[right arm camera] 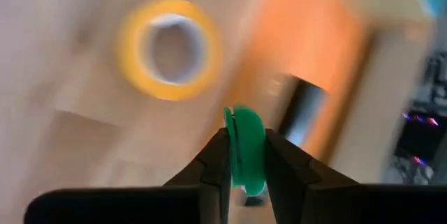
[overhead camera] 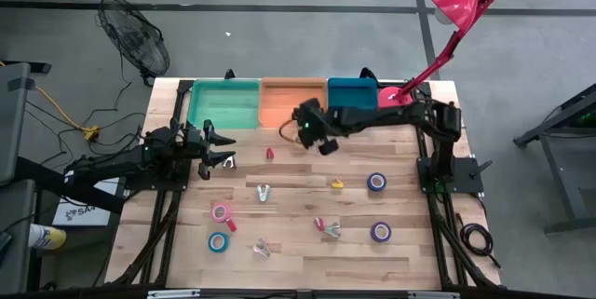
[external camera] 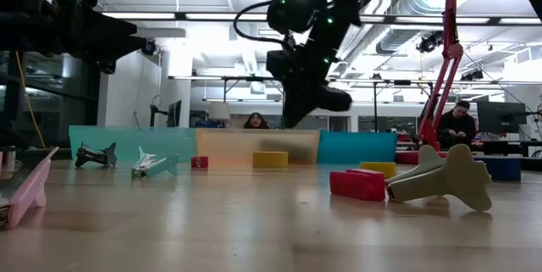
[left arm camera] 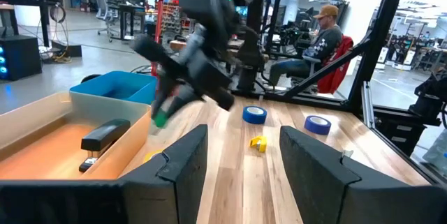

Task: Pick and place Stapler, Stapler remover, tape
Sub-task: Put the green stapler into the orange bin

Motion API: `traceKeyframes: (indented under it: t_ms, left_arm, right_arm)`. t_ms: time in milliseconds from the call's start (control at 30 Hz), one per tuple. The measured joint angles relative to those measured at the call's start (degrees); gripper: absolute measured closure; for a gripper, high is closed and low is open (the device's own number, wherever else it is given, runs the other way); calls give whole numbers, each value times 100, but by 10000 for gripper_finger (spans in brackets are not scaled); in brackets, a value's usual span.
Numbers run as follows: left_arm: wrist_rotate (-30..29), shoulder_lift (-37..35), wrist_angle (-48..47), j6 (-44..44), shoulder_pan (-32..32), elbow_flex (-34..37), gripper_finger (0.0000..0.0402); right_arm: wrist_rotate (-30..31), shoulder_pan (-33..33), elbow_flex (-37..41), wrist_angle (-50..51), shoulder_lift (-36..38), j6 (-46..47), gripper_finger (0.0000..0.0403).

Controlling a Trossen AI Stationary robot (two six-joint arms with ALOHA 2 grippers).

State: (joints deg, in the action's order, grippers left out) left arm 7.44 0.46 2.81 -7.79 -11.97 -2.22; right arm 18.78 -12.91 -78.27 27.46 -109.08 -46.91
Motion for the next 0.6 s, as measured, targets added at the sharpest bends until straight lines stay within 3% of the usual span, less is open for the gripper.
traceKeyframes:
  t_ms: [267,600]
  left_arm:
    - [0,1,0,0,0,-1,224]
    - [0,1,0,0,0,0,224]
  right_arm:
    - [-575,-891,-246,-366,4,272,346]
    - [-2181,-1847,-246,-754,2,1577,344]
